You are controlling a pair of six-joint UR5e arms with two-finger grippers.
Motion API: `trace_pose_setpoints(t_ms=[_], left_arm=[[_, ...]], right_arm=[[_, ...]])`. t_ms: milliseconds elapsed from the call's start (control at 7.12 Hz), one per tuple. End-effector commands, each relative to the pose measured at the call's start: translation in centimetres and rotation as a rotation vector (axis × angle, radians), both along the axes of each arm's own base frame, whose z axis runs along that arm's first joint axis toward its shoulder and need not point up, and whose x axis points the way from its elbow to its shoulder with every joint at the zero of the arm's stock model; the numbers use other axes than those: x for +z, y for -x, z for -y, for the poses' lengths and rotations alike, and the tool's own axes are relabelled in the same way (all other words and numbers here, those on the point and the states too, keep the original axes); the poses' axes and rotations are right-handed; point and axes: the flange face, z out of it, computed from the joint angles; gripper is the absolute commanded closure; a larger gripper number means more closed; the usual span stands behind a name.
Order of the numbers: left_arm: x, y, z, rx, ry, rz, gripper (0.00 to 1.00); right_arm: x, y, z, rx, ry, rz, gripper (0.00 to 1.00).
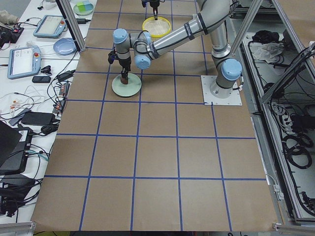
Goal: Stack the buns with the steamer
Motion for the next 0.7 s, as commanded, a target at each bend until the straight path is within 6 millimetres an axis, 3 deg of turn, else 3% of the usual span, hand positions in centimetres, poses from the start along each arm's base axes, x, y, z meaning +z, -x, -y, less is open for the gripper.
trace_pose_setpoints(t_ms=[0,140,281,421,561], left_arm=[[-0.4,-0.2,0.7,0.007,0.024,0.013,0.93],[-0.7,-0.3,0.6,-0.002,0.021,0.013,0.99],[-1.2,-0.3,1.0,0.002,0.036,0.014,0.97],[-1.4,-0.1,1.0,0.002,0.036,0.002,0.42],[-1.5,-0.2,1.0,-0.003,0.033,0.002,0.08]], right_arm=[[-0.4,0.0,-0.1,0.003,-0.014,-0.005,1.0],[-0.7,0.0,0.1,0.005,-0.02,-0.01,1.0],[-1.0,0.4,0.2,0.001,-0.023,-0.047,0.75],[-0.8,0.4,0.3,-0.01,-0.018,-0.048,0.22],[0.6,0.3,1.1,-0.019,0.014,-0.036,0.06]])
